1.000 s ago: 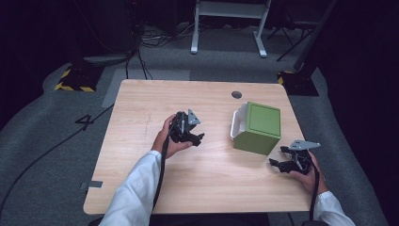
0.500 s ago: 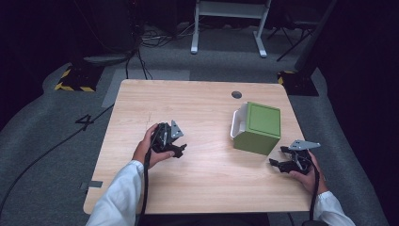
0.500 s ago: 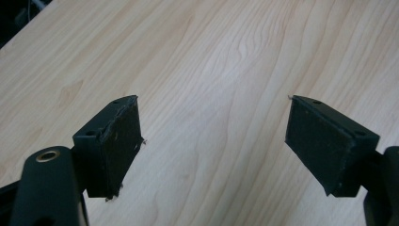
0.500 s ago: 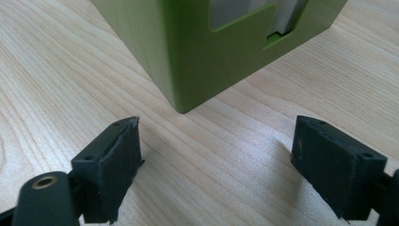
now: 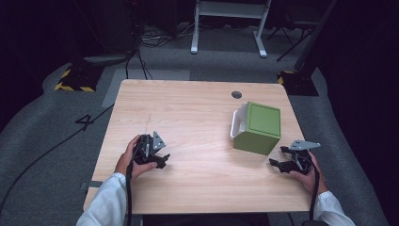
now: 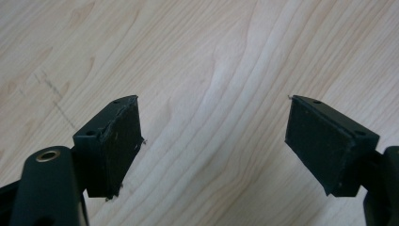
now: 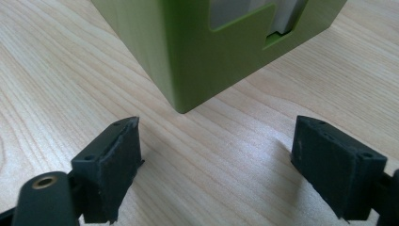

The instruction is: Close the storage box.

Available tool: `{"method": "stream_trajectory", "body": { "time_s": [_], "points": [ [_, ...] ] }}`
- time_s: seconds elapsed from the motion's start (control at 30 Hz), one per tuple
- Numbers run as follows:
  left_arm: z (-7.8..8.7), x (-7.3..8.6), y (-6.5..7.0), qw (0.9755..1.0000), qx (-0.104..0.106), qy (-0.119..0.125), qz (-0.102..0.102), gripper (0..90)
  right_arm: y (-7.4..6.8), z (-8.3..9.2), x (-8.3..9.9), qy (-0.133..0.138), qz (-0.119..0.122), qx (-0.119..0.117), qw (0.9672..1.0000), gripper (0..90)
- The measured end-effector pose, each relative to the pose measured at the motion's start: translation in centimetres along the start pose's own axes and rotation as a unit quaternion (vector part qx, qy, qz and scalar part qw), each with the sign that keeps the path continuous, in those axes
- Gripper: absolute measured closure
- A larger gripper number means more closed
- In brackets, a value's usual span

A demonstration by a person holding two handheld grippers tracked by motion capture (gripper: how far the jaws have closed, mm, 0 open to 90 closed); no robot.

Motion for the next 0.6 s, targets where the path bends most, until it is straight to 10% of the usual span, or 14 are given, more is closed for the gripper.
{"method": "stream_trajectory", "body": {
  "time_s": [0.6],
  "points": [
    [2.1,5.5,-1.3,0.9969,-0.013,0.006,0.077,19.1,0.0,0.0,0.0,0.000,-0.001,0.000,1.0000,16.4]
  ]
}}
Point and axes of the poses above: each handheld gripper's, and its own axes: z roughly backward along the jaws, x roughly out of its underside, y roughly to its right, the point moved 7 cm from there along -z, roughly forward along the jaws, and after that the axes turned 15 degrees about y, right-handed, at the moved point
